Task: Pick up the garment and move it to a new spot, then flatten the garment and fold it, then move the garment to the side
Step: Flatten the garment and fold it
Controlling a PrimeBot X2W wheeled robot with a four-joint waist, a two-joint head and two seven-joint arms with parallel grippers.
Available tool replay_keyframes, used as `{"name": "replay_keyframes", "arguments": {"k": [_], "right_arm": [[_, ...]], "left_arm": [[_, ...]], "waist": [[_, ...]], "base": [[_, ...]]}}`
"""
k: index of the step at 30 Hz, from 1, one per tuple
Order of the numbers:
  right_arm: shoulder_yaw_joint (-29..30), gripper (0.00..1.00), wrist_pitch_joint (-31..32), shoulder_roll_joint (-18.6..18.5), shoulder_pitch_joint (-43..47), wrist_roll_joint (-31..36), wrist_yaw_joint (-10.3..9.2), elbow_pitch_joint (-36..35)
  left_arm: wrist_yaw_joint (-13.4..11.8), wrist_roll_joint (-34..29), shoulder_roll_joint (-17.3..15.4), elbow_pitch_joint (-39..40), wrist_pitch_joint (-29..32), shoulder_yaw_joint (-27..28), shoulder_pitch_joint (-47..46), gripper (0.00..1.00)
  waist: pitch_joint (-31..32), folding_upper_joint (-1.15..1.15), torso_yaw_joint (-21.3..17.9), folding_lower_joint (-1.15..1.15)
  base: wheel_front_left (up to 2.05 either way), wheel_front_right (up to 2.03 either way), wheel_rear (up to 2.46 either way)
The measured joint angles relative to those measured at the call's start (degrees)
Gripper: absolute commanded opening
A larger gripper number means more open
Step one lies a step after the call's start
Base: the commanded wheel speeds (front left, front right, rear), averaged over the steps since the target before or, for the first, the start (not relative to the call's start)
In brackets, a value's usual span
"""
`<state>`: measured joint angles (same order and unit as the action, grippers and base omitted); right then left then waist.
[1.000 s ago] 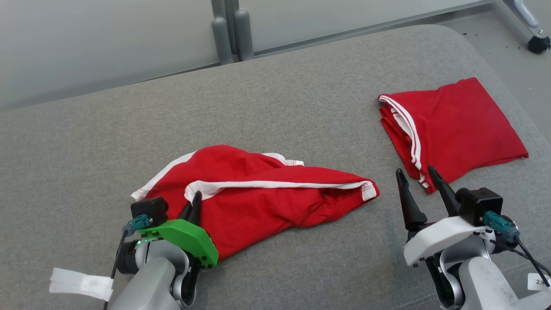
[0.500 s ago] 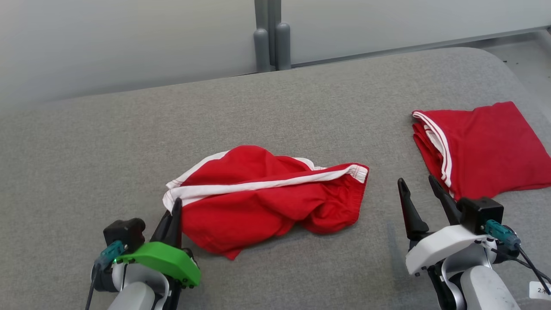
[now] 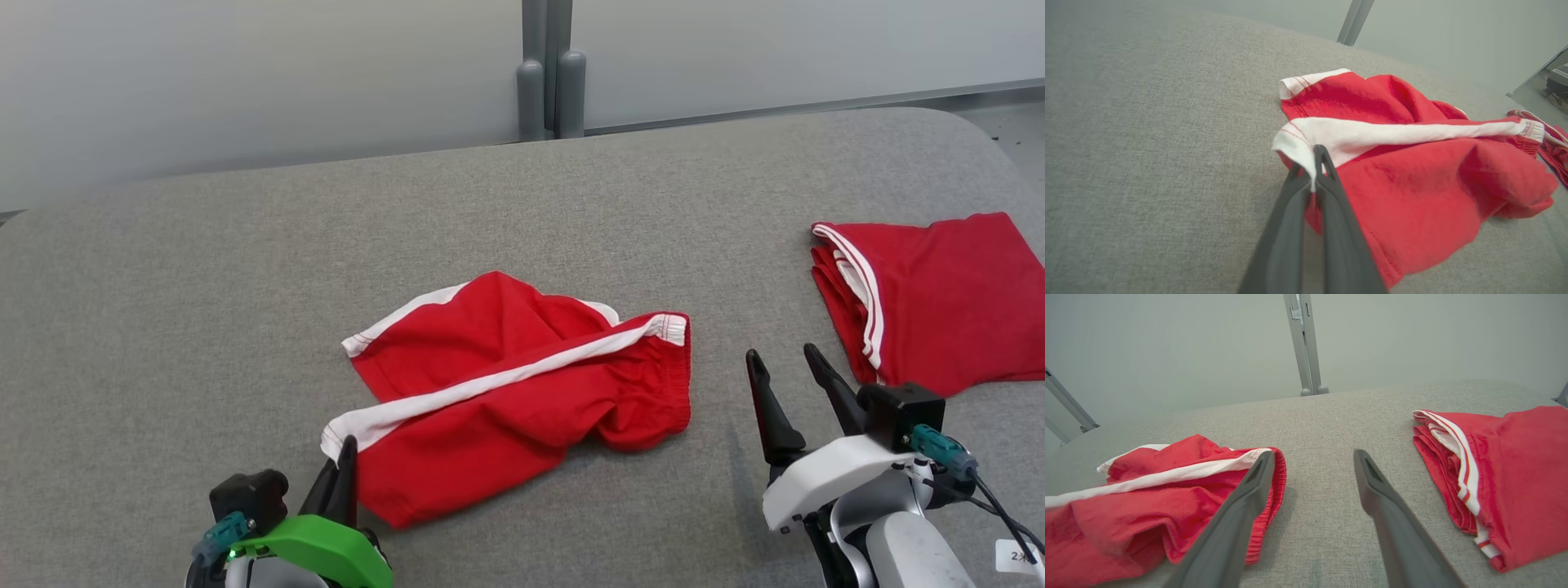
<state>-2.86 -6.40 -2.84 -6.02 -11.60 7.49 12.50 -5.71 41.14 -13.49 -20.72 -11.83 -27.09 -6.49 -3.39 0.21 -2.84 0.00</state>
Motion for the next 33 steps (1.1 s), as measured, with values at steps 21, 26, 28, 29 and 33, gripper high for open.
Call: {"name": "replay_keyframes", "arguments": {"k": [21, 26, 28, 29, 33], "right_arm": [[0.2, 1.00, -0.5, 0.0, 0.9, 1.0, 0.00, -0.4], [0.4, 1.00, -0.6, 0.0, 1.1, 1.3, 0.00, -1.5], [0.7, 1.00, -0.8, 0.0, 1.2, 1.6, 0.00, -1.9], [0.8, 1.00, -0.7, 0.0, 1.3, 1.7, 0.00, -2.0], [1.0, 1.00, -0.7, 0.0, 1.7, 2.4, 0.00, -3.2]], "left_arm": [[1.5, -0.5, 1.9, -11.0, -2.9, 1.4, -1.8, 1.00], [0.9, -2.2, 1.0, -8.3, -3.0, 2.5, -1.6, 1.00], [0.5, -3.0, 0.7, -6.6, -3.1, 2.7, -1.2, 1.00], [0.2, -3.4, 0.6, -5.6, -3.1, 2.8, -0.9, 1.00], [-0.8, -5.2, 0.3, -1.9, -3.2, 2.9, 0.3, 1.00]], "waist": [[1.0, 0.00, -1.5, 0.00], [2.0, 0.00, -1.0, 0.00], [2.5, 0.00, -0.9, 0.00], [2.8, 0.00, -0.8, 0.00], [3.7, 0.00, -0.3, 0.00]], "base": [[0.00, 0.00, 0.00], [0.00, 0.00, 0.00], [0.00, 0.00, 0.00], [0.00, 0.00, 0.00], [0.00, 0.00, 0.00]]}}
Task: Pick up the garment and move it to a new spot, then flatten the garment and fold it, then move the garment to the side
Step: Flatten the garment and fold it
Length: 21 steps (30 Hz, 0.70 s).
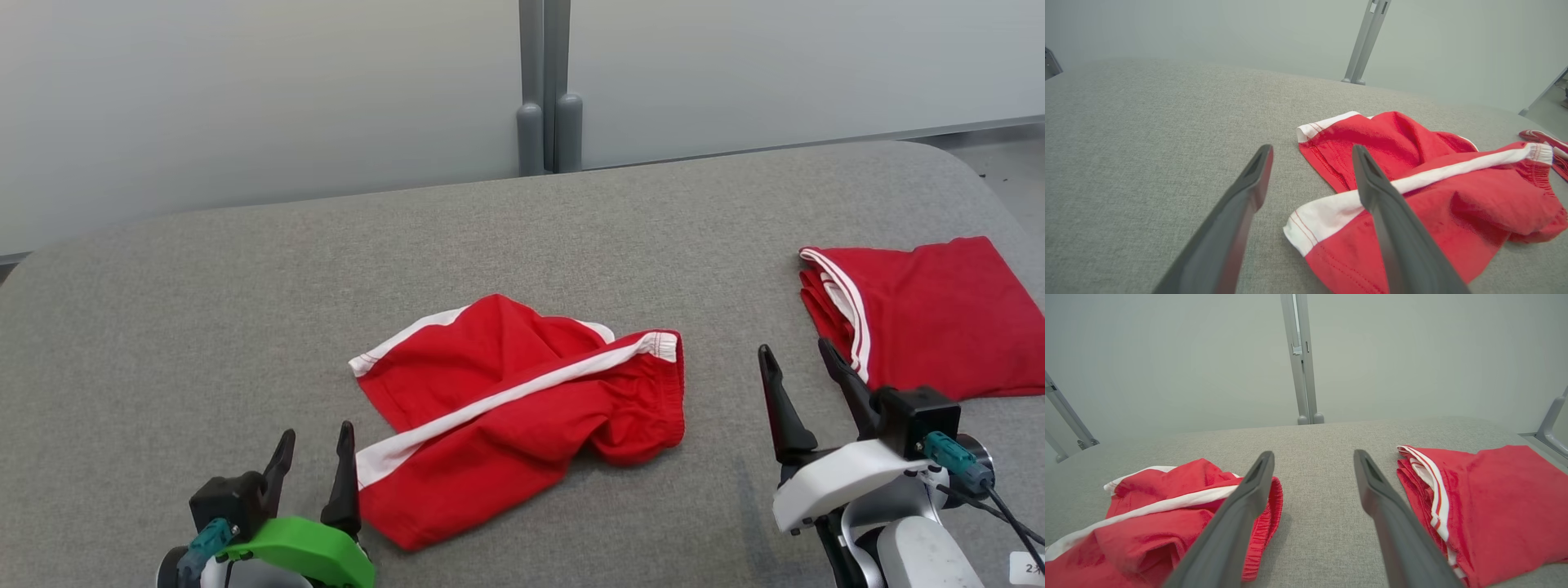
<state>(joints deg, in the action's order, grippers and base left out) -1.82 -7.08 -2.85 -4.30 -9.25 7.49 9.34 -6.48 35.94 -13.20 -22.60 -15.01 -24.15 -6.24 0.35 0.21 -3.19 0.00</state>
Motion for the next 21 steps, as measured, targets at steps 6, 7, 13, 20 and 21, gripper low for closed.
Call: {"name": "replay_keyframes", "arguments": {"k": [6, 7, 13, 20, 21], "right_arm": [[0.5, 1.00, 0.2, 0.0, 0.1, 1.6, 0.00, -1.9], [0.4, 1.00, 0.2, 0.0, 0.2, 1.8, 0.00, -2.2], [-0.1, 1.00, 0.3, 0.0, 0.7, 1.9, 0.00, -3.4], [-1.4, 1.00, 0.5, 0.0, 1.7, 1.9, 0.00, -4.0], [-1.5, 1.00, 0.4, 0.0, 1.7, 1.9, 0.00, -4.0]], "left_arm": [[-2.2, -1.9, -0.1, 6.8, 0.0, 0.9, 3.0, 1.00], [-2.4, -2.2, -0.1, 7.8, 0.0, 1.2, 3.5, 1.00], [-4.0, -3.6, -0.2, 13.1, 0.0, 2.6, 6.6, 1.00], [-5.8, -4.1, -0.7, 16.8, -0.1, 4.2, 9.4, 1.00], [-6.0, -4.1, -0.8, 17.0, -0.1, 4.5, 9.7, 1.00]], "waist": [[1.1, 0.00, 0.6, 0.00], [1.3, 0.00, 0.7, 0.00], [1.9, 0.00, 1.1, 0.00], [2.3, 0.00, 1.8, 0.00], [2.3, 0.00, 1.9, 0.00]], "base": [[0.00, 0.00, 0.00], [0.00, 0.00, 0.00], [0.00, 0.00, 0.00], [0.00, 0.00, 0.00], [0.00, 0.00, 0.00]]}}
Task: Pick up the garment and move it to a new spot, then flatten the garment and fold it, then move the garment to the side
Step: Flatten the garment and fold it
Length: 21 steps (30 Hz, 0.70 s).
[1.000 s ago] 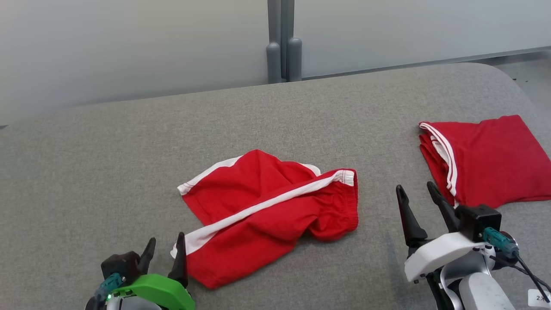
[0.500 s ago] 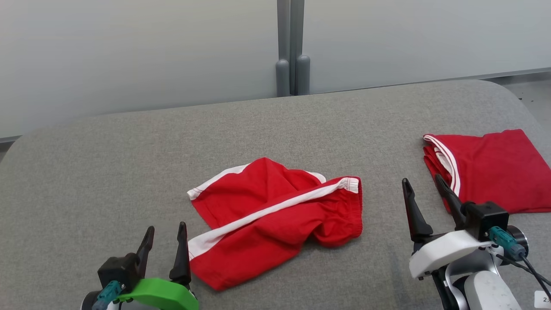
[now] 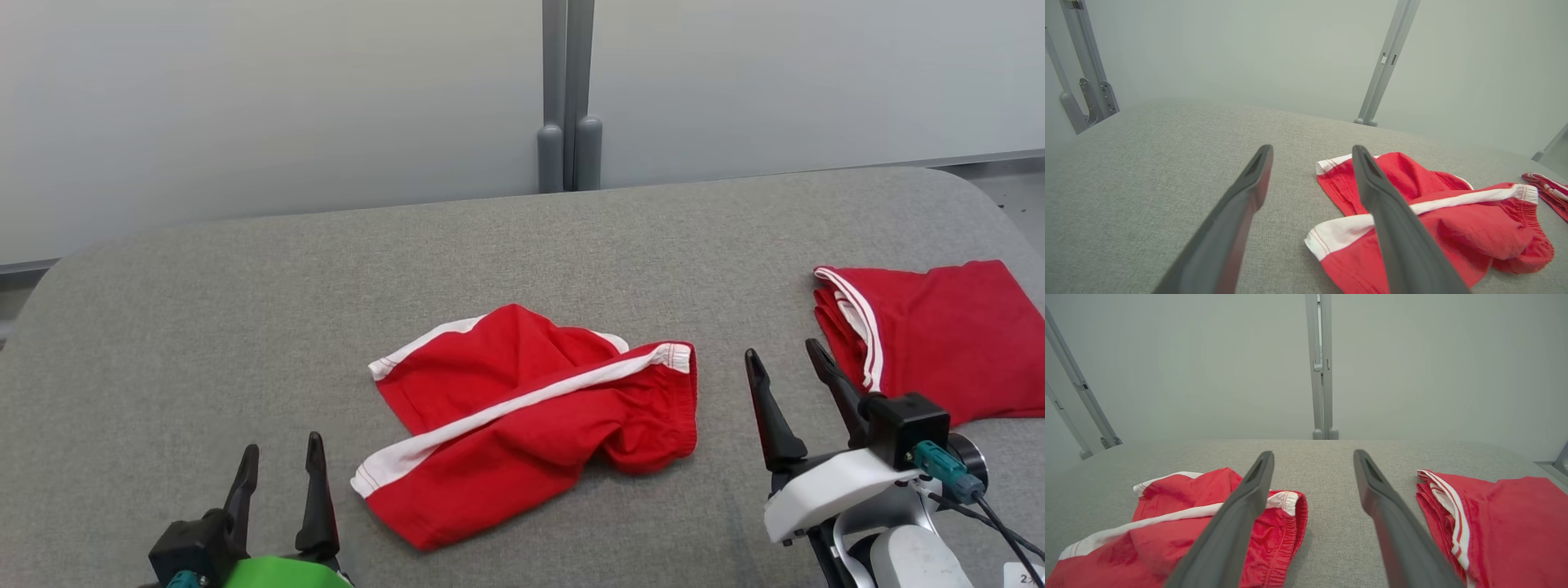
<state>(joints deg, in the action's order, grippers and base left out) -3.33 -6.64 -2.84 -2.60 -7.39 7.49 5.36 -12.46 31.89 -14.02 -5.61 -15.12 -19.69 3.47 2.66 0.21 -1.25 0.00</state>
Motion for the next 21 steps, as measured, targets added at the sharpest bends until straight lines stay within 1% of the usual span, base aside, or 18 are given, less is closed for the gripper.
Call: {"name": "replay_keyframes", "arguments": {"k": [16, 21], "right_arm": [[-0.7, 1.00, 0.0, 0.0, 0.4, -0.2, 0.00, 0.2], [-1.0, 1.00, 1.1, 0.0, 0.3, -0.5, 0.00, 0.8]], "left_arm": [[0.2, 0.0, 0.0, 0.6, 0.0, 1.5, 1.2, 1.00], [0.4, -0.2, 0.1, 0.5, 0.0, 1.5, 1.2, 1.00]], "waist": [[-0.2, 0.00, 0.7, 0.00], [-0.4, 0.00, 0.8, 0.00]], "base": [[0.00, 0.00, 0.00], [0.00, 0.00, 0.00]]}}
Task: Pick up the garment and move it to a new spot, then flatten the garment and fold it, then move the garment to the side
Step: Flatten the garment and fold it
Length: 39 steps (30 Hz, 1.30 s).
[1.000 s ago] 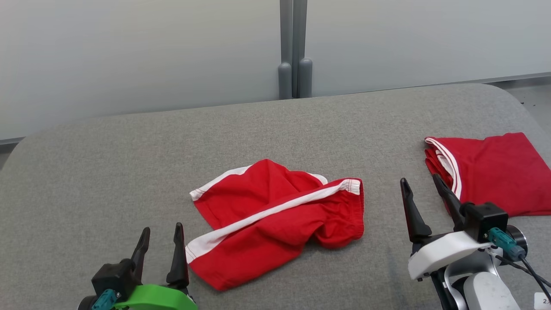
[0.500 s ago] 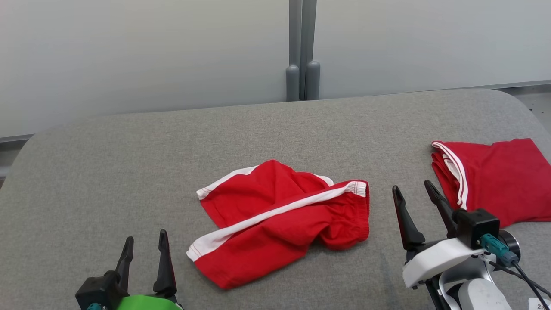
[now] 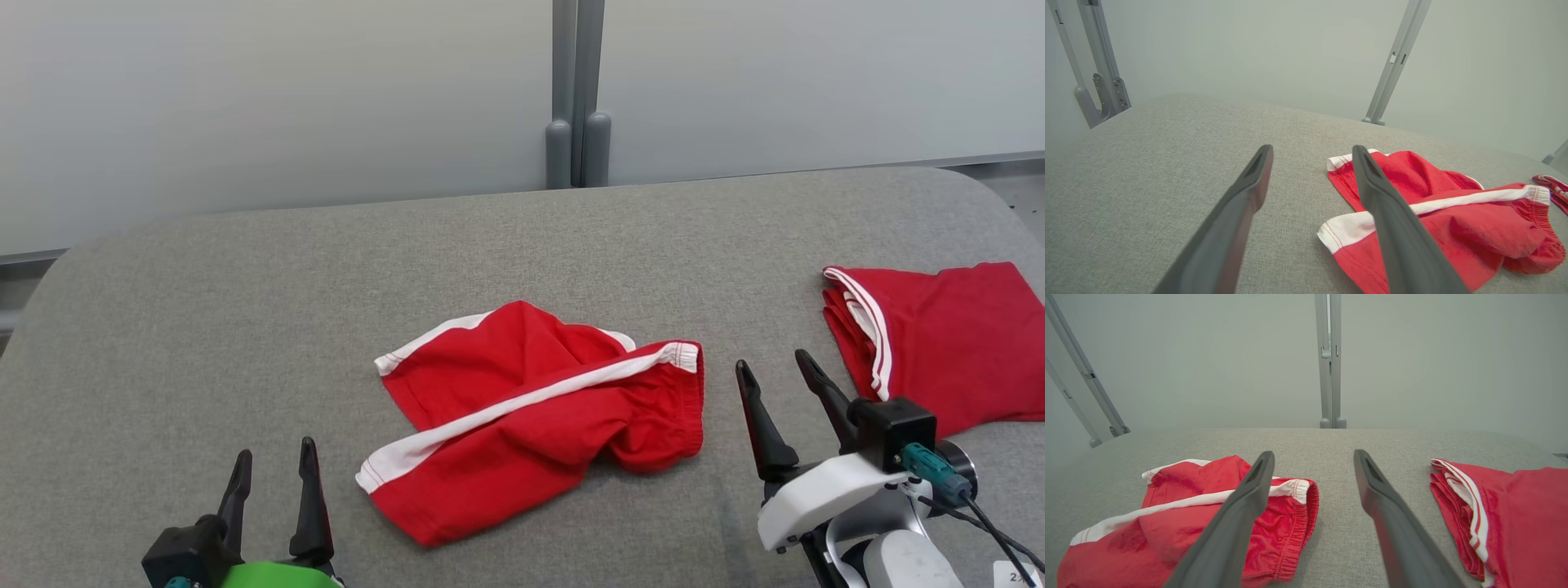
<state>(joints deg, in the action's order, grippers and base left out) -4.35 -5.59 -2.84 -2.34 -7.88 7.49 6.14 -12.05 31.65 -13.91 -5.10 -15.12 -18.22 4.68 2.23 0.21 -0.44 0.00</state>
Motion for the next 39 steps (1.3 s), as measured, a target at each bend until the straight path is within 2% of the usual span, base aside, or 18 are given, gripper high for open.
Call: {"name": "replay_keyframes", "arguments": {"k": [7, 16, 34, 36, 39], "right_arm": [[-0.5, 1.00, 2.7, 0.0, -2.1, -0.3, 0.00, 3.5], [-0.1, 1.00, 5.3, 0.0, -7.5, -2.0, 0.00, 12.8], [-1.9, 1.00, 2.9, -0.9, -16.4, -5.9, 0.00, 27.5], [-2.1, 0.88, 2.6, -1.0, -17.1, -6.3, 0.00, 28.7], [-2.4, 0.76, 2.2, -1.4, -18.1, -6.7, 0.00, 30.3]], "left_arm": [[0.0, -0.1, 0.2, -0.3, 0.0, -0.5, -0.1, 1.00], [0.0, -0.5, 0.3, -0.1, 0.4, -1.0, -0.6, 1.00], [-0.4, -0.7, 0.0, 0.5, 0.6, -1.3, -2.2, 1.00], [-0.4, -0.7, 0.0, 0.5, 0.6, -1.3, -2.4, 1.00], [-0.4, -0.7, 0.0, 0.5, 0.6, -1.3, -2.6, 1.00]], "waist": [[-0.6, 0.00, 0.5, 0.00], [-1.6, 0.00, 2.2, 0.00], [-5.5, 0.00, 7.0, 0.00], [-5.8, 0.00, 7.3, 0.00], [-6.2, 0.00, 7.6, 0.00]], "base": [[0.00, 0.00, 0.00], [0.00, 0.00, 0.00], [0.00, 0.00, 0.00], [0.00, 0.00, 0.00], [0.00, 0.00, 0.00]]}}
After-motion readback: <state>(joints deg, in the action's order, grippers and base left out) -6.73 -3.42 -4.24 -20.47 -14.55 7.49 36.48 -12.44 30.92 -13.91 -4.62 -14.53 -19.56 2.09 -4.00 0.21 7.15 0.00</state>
